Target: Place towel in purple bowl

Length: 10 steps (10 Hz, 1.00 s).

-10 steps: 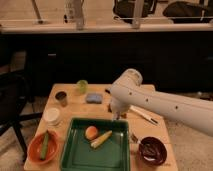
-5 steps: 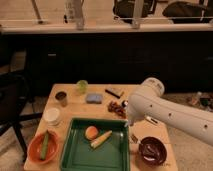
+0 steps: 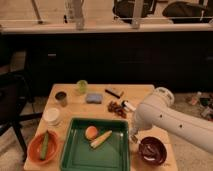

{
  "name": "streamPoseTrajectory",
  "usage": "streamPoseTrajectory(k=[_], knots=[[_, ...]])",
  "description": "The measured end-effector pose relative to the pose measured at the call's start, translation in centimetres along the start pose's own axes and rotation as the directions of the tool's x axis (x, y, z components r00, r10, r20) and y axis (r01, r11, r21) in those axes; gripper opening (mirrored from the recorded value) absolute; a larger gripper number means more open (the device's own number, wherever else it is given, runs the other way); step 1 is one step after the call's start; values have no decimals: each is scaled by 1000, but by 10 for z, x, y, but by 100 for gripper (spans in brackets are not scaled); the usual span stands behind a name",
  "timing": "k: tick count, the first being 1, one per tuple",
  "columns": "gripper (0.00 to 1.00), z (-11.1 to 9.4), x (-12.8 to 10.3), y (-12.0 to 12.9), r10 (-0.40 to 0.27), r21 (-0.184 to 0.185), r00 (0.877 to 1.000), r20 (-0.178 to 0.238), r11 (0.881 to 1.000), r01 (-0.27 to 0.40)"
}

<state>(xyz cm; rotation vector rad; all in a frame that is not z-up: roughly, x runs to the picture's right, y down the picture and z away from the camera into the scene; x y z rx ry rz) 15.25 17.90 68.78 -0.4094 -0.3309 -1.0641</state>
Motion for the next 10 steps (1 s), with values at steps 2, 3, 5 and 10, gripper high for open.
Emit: streamPoseTrajectory(k=[2, 3, 5, 10], knots=[[0, 0, 0, 1, 1, 0, 1000, 0, 1000, -1], [0, 0, 0, 1, 2, 0, 1000, 0, 1000, -2], [0, 1, 0, -1, -1, 1, 1000, 2, 1000, 1], [0, 26, -7, 26, 61, -62, 996, 66, 997, -57]])
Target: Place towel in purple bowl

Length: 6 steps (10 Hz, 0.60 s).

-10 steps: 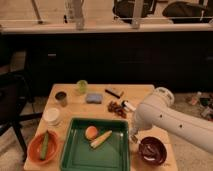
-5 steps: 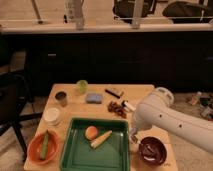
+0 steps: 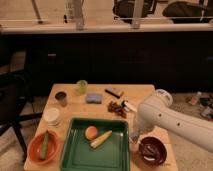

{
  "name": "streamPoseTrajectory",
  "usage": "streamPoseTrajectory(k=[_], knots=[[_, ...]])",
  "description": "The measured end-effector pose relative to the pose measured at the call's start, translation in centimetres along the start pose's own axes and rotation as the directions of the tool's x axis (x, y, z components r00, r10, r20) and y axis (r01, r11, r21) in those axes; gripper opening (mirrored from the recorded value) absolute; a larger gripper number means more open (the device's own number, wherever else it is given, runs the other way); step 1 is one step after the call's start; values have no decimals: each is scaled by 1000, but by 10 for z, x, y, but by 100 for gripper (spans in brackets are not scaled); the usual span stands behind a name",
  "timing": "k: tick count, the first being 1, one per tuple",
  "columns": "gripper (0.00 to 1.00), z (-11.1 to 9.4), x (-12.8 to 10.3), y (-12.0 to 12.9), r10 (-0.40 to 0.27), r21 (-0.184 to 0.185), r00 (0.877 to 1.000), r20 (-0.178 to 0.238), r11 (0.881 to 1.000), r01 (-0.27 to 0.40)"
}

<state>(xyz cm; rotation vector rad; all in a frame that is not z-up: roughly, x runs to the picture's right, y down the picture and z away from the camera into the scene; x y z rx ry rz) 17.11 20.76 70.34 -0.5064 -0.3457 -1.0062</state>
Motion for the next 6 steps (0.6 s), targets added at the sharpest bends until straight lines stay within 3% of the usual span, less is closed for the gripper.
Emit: streamPoseTrajectory(k=[6], knots=[[0, -17, -6, 25, 65, -17, 998, -11, 998, -65]])
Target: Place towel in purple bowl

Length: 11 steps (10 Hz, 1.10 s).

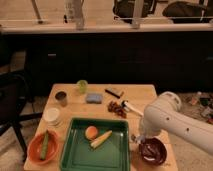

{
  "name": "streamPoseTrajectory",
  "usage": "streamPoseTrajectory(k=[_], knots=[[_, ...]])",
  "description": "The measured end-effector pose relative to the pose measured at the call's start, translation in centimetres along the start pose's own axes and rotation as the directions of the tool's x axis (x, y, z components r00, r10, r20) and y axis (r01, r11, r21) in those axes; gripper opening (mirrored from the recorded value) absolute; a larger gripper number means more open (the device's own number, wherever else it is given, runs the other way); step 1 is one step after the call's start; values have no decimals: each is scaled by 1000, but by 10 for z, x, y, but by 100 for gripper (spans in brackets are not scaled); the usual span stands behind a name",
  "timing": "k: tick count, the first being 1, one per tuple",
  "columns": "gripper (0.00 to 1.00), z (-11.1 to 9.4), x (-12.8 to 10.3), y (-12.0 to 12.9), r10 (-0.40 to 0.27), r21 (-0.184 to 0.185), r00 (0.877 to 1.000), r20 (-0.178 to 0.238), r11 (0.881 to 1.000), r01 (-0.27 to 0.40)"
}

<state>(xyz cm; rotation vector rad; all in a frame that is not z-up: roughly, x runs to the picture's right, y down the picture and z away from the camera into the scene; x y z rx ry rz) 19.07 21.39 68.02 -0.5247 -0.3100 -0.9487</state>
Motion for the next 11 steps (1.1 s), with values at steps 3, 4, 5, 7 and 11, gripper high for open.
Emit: streamPoseTrajectory(k=[3, 4, 5, 7, 11], knots=[[0, 2, -14, 28, 54, -20, 998, 19, 998, -54], [0, 4, -18, 31, 65, -26, 998, 28, 998, -64], [0, 5, -20, 37, 74, -37, 997, 34, 997, -72], [0, 8, -24, 41, 84, -48, 995, 48, 995, -82], [0, 23, -27, 48, 108, -68, 991, 85, 992, -103]])
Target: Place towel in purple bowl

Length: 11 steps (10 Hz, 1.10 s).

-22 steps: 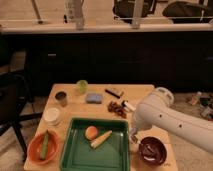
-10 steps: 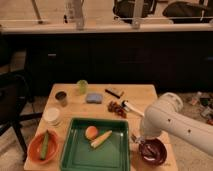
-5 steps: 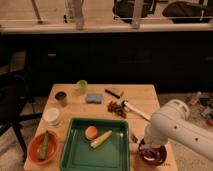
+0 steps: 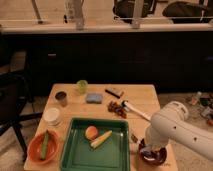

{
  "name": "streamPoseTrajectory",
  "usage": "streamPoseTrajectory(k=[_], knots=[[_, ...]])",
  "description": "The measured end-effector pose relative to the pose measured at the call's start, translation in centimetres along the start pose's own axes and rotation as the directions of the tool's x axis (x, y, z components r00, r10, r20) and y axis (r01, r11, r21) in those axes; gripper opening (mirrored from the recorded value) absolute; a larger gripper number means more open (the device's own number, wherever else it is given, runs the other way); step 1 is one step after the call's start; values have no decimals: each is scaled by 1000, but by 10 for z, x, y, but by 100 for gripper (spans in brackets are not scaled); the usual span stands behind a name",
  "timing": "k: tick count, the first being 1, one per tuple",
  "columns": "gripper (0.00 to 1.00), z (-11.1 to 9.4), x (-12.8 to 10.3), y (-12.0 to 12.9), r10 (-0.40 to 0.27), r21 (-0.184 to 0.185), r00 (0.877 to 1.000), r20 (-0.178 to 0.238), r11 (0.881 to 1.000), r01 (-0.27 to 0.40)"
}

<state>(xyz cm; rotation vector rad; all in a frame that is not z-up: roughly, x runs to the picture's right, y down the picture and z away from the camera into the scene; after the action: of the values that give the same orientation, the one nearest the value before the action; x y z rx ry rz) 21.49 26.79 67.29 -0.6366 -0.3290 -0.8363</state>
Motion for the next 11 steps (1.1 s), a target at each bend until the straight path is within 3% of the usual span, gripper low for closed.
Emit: streamPoseTrajectory(k=[2, 8, 11], knots=[[1, 3, 1, 3, 8, -4, 1000, 9, 1000, -8], [58, 3, 1, 3, 8, -4, 1000, 9, 1000, -8], [80, 3, 1, 2, 8, -4, 1000, 9, 1000, -8]])
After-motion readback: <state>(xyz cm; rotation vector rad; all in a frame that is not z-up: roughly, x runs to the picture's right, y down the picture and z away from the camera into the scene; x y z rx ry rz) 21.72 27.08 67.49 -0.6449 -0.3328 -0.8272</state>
